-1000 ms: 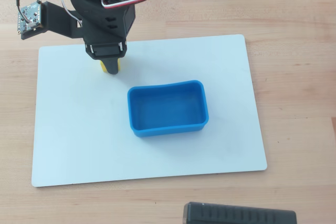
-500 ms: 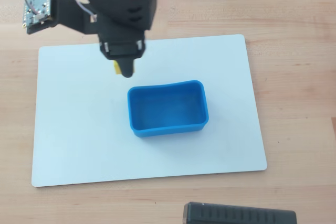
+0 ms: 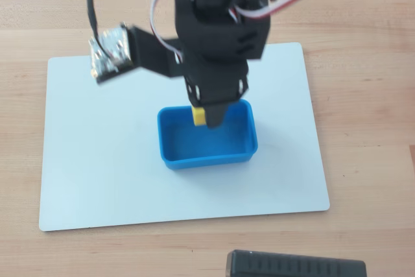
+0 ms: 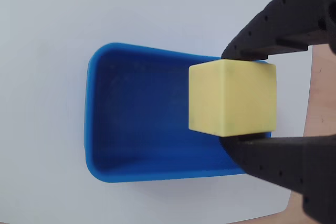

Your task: Pick up yellow cube and drop it in the blue rectangular bin

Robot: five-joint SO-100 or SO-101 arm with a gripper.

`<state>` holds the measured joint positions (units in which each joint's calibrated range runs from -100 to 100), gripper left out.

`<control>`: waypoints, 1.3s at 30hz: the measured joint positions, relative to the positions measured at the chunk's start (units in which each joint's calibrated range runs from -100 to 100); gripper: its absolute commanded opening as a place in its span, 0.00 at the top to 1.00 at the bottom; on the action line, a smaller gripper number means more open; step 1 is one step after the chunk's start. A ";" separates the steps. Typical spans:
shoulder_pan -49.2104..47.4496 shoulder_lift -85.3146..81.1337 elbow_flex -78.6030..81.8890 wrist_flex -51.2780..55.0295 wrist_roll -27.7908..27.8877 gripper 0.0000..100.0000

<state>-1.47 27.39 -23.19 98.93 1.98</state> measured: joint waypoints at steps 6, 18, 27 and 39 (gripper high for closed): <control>-0.77 6.93 -7.09 0.00 -0.05 0.91; -0.62 7.21 -7.37 0.00 -0.29 0.82; -1.78 -2.59 -4.06 0.00 -1.42 0.99; -1.70 -47.30 32.97 -6.53 -2.10 1.00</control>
<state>-3.17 -19.91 9.78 92.39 -0.12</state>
